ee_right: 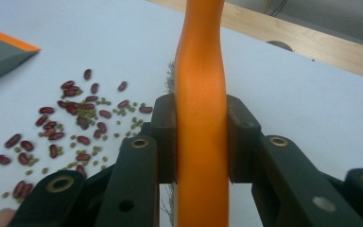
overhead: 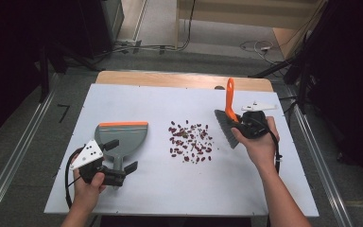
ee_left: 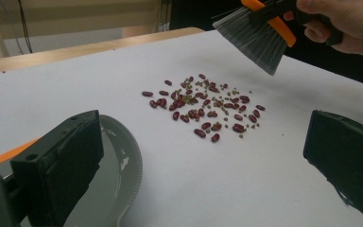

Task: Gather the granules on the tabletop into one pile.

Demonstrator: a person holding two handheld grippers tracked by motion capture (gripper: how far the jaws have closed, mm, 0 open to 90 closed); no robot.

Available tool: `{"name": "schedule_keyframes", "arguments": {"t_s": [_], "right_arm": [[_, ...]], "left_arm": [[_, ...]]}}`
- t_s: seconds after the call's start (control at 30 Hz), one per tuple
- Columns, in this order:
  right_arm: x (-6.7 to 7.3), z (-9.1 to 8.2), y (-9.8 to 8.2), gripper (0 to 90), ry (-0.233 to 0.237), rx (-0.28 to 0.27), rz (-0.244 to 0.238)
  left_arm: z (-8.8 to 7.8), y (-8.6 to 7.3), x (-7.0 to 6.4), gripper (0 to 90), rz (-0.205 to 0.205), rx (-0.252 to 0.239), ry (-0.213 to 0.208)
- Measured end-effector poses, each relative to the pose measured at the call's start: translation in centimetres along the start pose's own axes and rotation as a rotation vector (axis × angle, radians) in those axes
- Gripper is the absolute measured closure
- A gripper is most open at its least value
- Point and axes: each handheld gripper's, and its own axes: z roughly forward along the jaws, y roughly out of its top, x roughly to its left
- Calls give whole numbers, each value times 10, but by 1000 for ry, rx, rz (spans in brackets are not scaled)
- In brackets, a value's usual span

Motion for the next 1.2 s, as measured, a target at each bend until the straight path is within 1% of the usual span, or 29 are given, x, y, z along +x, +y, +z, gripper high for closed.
{"name": "schedule_keyframes", "arguments": {"t_s": [0.17, 0.23, 0.37, 0.43, 0.53, 0.57, 0.6, 0.63, 0.7, 0.87, 1.07, 1.13, 1.2], "right_arm": [[-2, 15, 9, 686, -47, 48, -33], [-2, 20, 11, 686, -66, 68, -39], [-2, 34, 18, 686, -113, 125, -70], [0, 41, 21, 685, -133, 149, -85], [4, 53, 24, 685, -161, 203, -118], [6, 58, 25, 686, -168, 219, -131], [7, 63, 26, 685, -181, 241, -153], [9, 66, 26, 685, -184, 252, -153], [13, 73, 28, 685, -206, 281, -170], [29, 87, 31, 686, -216, 325, -231], [45, 93, 32, 690, -187, 347, -255], [51, 94, 31, 691, -175, 360, -273], [56, 94, 29, 690, -168, 361, -294]], "left_arm": [[-4, 0, 3, 0, -4, -8, 9], [-5, -1, 4, 0, -6, -5, 13], [-5, -1, 5, 0, -7, -6, 18], [-6, -1, 5, 0, -8, -9, 19], [-6, -1, 6, 0, -11, -13, 18], [-6, -1, 6, 0, -12, -11, 19], [-6, -1, 7, 0, -10, -10, 19], [-6, -1, 7, 0, -10, -11, 18], [-6, -2, 7, 0, -9, -9, 19], [-7, -2, 7, 0, -10, -8, 20], [-7, -2, 6, 0, -11, -11, 19], [-6, -1, 6, 0, -8, -8, 18], [-6, -1, 5, 0, -8, -10, 16]]}}
